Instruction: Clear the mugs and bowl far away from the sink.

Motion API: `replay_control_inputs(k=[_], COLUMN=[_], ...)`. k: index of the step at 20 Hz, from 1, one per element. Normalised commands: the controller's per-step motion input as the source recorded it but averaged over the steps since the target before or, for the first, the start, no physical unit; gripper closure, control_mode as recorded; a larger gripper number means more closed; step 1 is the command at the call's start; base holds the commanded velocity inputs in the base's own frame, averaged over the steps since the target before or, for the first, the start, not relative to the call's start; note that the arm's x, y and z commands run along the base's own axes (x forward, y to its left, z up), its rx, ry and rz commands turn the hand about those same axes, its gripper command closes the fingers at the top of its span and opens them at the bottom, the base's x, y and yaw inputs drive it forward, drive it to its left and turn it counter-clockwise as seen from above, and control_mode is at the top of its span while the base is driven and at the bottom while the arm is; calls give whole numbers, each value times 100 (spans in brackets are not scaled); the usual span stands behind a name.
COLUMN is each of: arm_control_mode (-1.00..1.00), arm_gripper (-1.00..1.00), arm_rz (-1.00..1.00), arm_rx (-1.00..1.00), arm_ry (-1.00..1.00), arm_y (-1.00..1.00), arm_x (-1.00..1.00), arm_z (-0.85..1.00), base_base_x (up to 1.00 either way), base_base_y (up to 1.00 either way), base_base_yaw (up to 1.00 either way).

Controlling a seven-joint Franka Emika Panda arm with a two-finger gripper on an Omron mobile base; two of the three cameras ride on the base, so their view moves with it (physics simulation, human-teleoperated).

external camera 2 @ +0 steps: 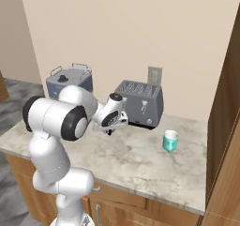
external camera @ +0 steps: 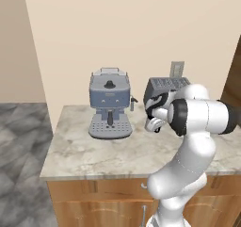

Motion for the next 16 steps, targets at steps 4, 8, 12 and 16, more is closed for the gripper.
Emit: replay_control_inputs(k=[4,8,12,16], arm_control_mode=[-100,-100,-100,-100], arm_gripper=[100,-100,-100,-100], arm_rz=[0,0,0,0], arm_rx=[0,0,0,0], arm_ry=[1,4,4,0], arm_y=[0,0,0,0], arm_x=[48,52,40,3], arm_z=[-39,-45,-35,7], base_base_x=[0,0,0,0], base_base_y=[0,0,0,0], base_base_yaw=[0,0,0,0])
